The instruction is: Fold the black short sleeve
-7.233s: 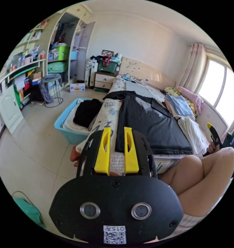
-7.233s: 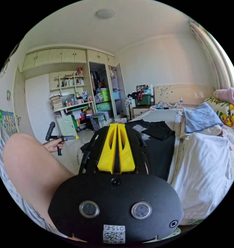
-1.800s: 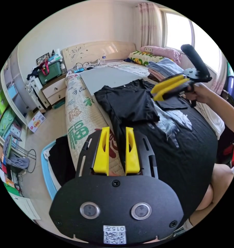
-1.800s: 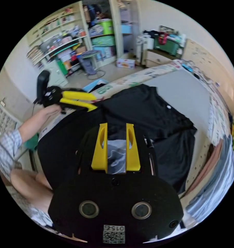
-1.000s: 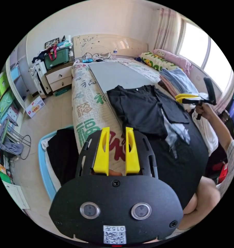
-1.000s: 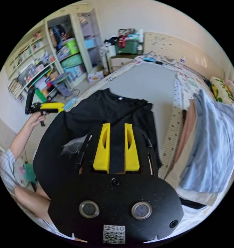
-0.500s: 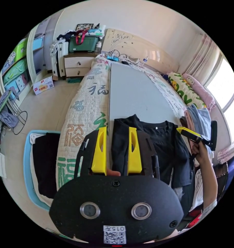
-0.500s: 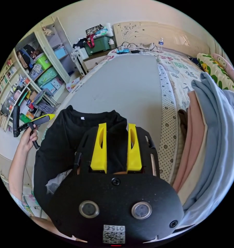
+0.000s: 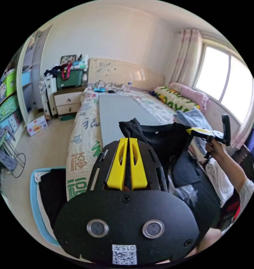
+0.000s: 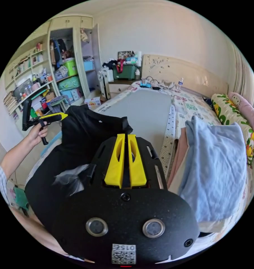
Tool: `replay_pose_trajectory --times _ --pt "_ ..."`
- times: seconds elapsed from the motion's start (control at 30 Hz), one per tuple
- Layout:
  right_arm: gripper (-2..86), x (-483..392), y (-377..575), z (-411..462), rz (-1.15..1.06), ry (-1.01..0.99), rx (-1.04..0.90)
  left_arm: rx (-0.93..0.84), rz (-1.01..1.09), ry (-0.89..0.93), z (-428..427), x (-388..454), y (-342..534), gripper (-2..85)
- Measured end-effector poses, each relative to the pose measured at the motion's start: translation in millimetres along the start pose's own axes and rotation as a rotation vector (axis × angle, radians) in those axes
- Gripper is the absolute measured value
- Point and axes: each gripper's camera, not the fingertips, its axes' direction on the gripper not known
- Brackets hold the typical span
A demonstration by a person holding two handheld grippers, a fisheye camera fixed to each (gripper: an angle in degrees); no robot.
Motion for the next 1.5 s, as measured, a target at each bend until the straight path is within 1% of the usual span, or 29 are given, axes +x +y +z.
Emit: replay_pose_trajectory --times 0.07,0.1,0.17,0.2,0.23,0.27,0.3,0.37,0.4,0.43,0.47,0.53,0.63,0.73,0.83,0.93,1.0,1.03,1.07,1.1,1.13,1.17,1.2,1.23,1.27,1.3,1.37,1.43,1.5 --pt "-0.1 -21 52 -88 -0.046 -0.074 0.073 0.076 0.081 0.089 -64 19 37 0.6" --pt "0.0 -28 69 -110 -0.059 -0.092 0.083 0.091 0.098 0.114 -81 24 49 0.6" --pt "0.5 -54 150 -184 -0.098 -0.162 0.095 0.132 0.149 0.233 -149 39 114 1.1" --pt "0.6 -60 173 -199 -0.103 -0.183 0.085 0.136 0.161 0.255 -165 42 134 1.3" --pt "1.4 -71 220 -220 -0.094 -0.228 0.053 0.128 0.171 0.284 -190 47 174 1.7" --pt "2.6 -81 267 -231 -0.086 -0.292 0.010 0.083 0.172 0.310 -207 51 215 2.4" --pt "3.5 -87 290 -234 -0.080 -0.313 -0.022 0.046 0.173 0.315 -213 53 234 2.7" --pt "7.9 -104 370 -239 -0.015 -0.306 -0.116 -0.064 0.075 0.219 -231 49 305 6.6" --pt "8.1 -106 386 -240 0.005 -0.292 -0.126 -0.084 0.040 0.202 -235 47 319 7.3" --pt "8.6 -107 411 -246 0.058 -0.266 -0.130 -0.110 -0.039 0.188 -247 40 342 8.3" --pt "8.6 -107 429 -254 0.118 -0.246 -0.120 -0.088 -0.121 0.196 -262 36 360 8.7" --pt "8.8 -108 442 -267 0.185 -0.236 -0.085 -0.034 -0.202 0.238 -281 37 378 8.9" --pt "10.0 -120 443 -280 0.225 -0.277 -0.035 -0.069 -0.240 0.251 -287 58 385 10.2" --pt "11.3 -152 435 -277 0.157 -0.292 -0.083 -0.126 -0.243 0.325 -270 89 387 10.8" --pt "11.6 -183 431 -274 0.128 -0.248 -0.136 -0.102 -0.253 0.277 -272 113 388 11.0" --pt "11.4 -199 431 -286 0.157 -0.224 -0.132 -0.121 -0.270 0.290 -279 127 389 10.5" --pt "11.2 -217 428 -301 0.086 -0.179 -0.120 -0.126 -0.268 0.317 -286 138 394 9.9" --pt "11.1 -238 426 -312 -0.011 -0.111 -0.107 -0.113 -0.253 0.323 -291 148 398 9.7" --pt "11.0 -262 425 -323 -0.117 -0.039 -0.080 -0.114 -0.212 0.307 -295 162 400 9.4" --pt "10.9 -272 425 -328 -0.161 -0.006 -0.065 -0.113 -0.187 0.288 -297 170 400 9.4" --pt "10.6 -289 423 -336 -0.226 0.051 -0.034 -0.082 -0.098 0.230 -304 189 400 9.2" --pt "10.5 -301 419 -341 -0.266 0.076 -0.019 -0.034 0.042 0.128 -313 214 399 8.9" --pt "10.5 -304 416 -341 -0.279 0.077 -0.021 -0.013 0.132 0.061 -317 228 400 8.8" --pt "10.6 -307 408 -339 -0.291 0.065 -0.043 0.016 0.311 -0.056 -321 255 402 8.8" --pt "10.9 -308 402 -336 -0.298 0.038 -0.072 0.020 0.409 -0.101 -319 270 402 9.1" --pt "10.9 -308 399 -333 -0.301 0.022 -0.085 0.006 0.442 -0.079 -316 274 400 9.4" --pt "11.0 -307 393 -322 -0.316 -0.012 -0.129 -0.091 0.493 0.054 -294 280 391 10.0" --pt "10.4 -307 392 -313 -0.326 -0.023 -0.158 -0.143 0.545 0.038 -278 287 390 9.8" --pt "7.6 -304 392 -302 -0.321 -0.033 -0.197 -0.188 0.602 0.009 -264 295 391 9.0"
